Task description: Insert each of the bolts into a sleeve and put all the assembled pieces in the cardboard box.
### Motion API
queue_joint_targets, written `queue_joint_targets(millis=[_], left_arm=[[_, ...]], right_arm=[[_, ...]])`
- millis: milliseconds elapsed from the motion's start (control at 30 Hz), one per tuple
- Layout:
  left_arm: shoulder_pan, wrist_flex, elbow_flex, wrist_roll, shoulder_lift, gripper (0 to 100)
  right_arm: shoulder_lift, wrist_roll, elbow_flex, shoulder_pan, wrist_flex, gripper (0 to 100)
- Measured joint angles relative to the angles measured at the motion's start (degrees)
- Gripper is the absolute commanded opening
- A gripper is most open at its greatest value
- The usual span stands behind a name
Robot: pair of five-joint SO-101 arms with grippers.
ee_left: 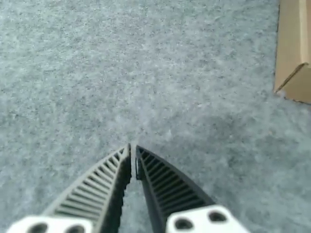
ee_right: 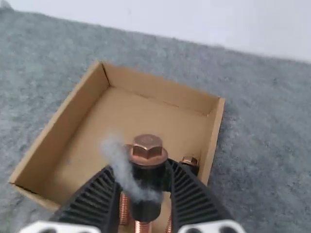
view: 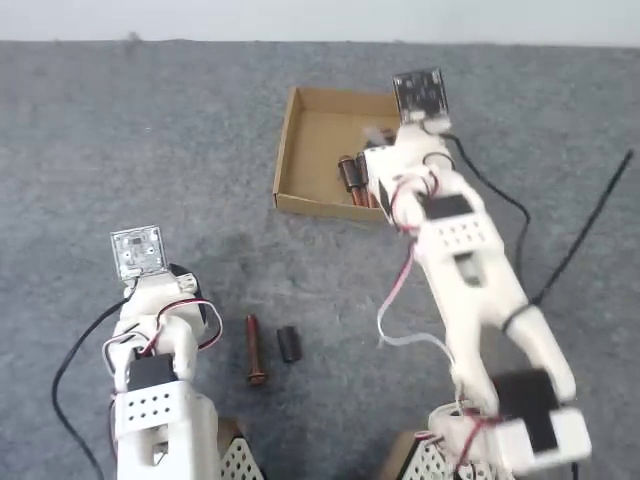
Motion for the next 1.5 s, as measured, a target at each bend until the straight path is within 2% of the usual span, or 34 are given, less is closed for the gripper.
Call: queue_joint_targets(millis=[333,533,700,1133,1333,1500], left_arm=[[0.0,0.0,0.0,-0.2,0.0,1],[0.0,0.0,0.0,-0.2,0.0,1],[0.0,0.0,0.0,-0.2,0.0,1],[0.0,0.0,0.0,-0.2,0.0,1],[0.0,0.0,0.0,-0.2,0.0,1],[0.0,0.0,0.0,-0.2,0.0,1]], right_arm=[[26.6,0.0,-26.4,1.4,12.5,0.6],[36.0,0.0,-40.5,1.2,23.8,0.6],[42.5,0.0,-48.4,1.2,29.1,0.6],[49.5,0.0,-56.7,1.4,31.8,0.8],[49.6,0.0,-58.1,1.4,35.9,12.4],[49.5,0.0,-63.6,1.2,40.4,9.8]])
